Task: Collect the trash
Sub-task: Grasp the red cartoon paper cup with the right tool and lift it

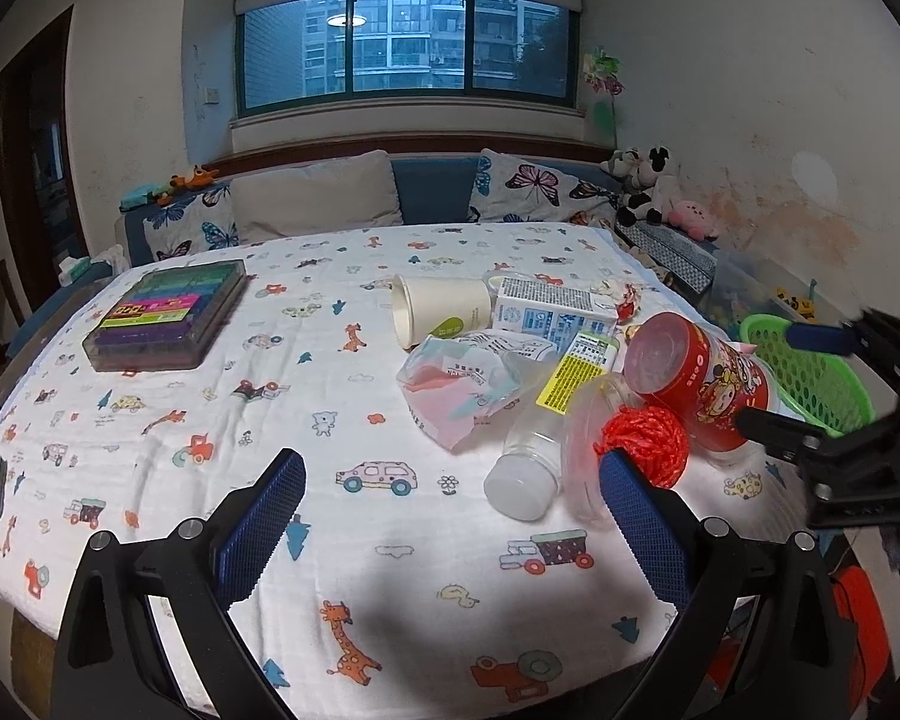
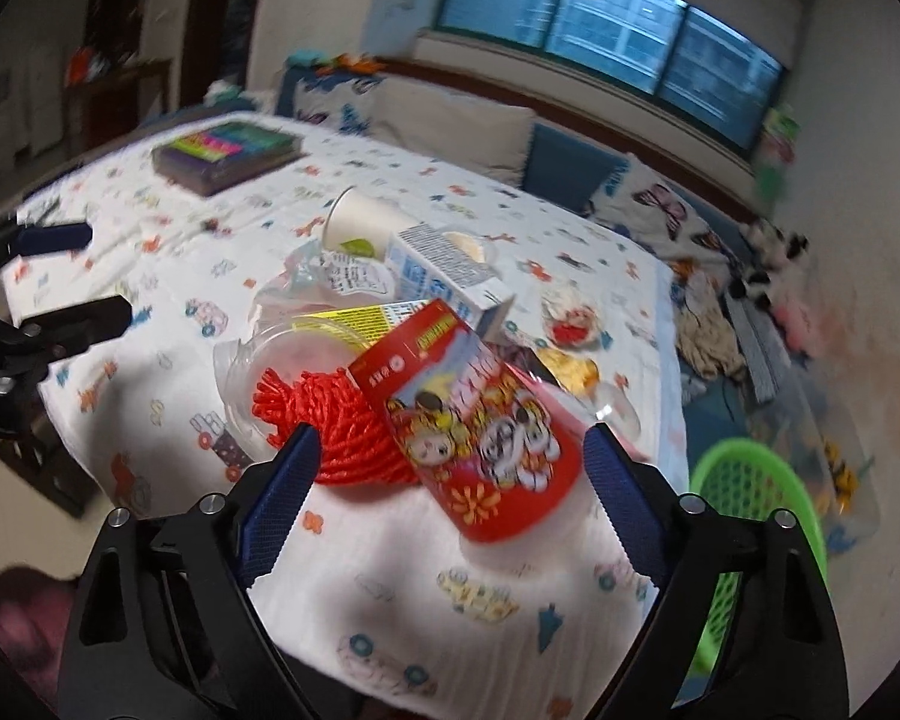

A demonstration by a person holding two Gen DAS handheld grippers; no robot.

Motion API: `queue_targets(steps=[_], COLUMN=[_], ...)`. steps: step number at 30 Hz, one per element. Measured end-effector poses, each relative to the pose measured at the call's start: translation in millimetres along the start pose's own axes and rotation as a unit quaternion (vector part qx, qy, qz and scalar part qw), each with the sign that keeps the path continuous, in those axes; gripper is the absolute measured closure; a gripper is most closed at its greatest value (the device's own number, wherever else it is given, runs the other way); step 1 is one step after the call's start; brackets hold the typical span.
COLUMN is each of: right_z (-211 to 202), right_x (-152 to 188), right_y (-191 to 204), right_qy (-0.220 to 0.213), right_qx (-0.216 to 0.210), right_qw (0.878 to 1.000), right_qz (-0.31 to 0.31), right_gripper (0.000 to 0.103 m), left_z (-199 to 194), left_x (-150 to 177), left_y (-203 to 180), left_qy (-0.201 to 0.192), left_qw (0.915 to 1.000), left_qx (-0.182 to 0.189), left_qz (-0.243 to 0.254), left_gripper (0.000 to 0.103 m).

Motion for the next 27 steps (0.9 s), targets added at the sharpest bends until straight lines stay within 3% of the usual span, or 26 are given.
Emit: queue_targets(steps=[15, 18, 21, 27], right_z=[50.6, 57.1, 61.6, 53.1], right_x=[-9.2, -8.6, -7.1, -6.0], right_y=[17.0, 18.4, 18.6, 10.4], right_qy=[0.026, 0.029, 0.037, 0.031], right_qx=[0.002, 0.004, 0.002, -0.001], right_qw=[0.988, 0.986, 0.985, 0.989], right_qz=[-0.15, -0.164, -0.169, -0.147], right_gripper=[0.021, 0.024, 0.035, 0.036], left_z=[14.3, 16.5, 17.9, 22.7], left_x=[6.7, 8.5, 8.5, 10.5], left_y=[-4.2, -10.6, -20.6, -33.1], left_qy=[0.018, 0.02, 0.019, 0.024], left_qw=[0.9992, 0.9984, 0.9971, 0.995], left_qx=[0.03, 0.039, 0.051, 0.067], left_qz=[0.021, 0.034, 0.054, 0.07], left_gripper=[0.015, 0.016, 0.017, 0.018])
Point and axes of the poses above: each gripper's, at about its wrist camera, not at the fingertips, and z roughly the way its jaws point, y to its left, x to its underside, the point moved 8 cm from there along z, roughly the way its jaws point, and after that the axes turned 7 degrees about x, right-handed, at the moved point
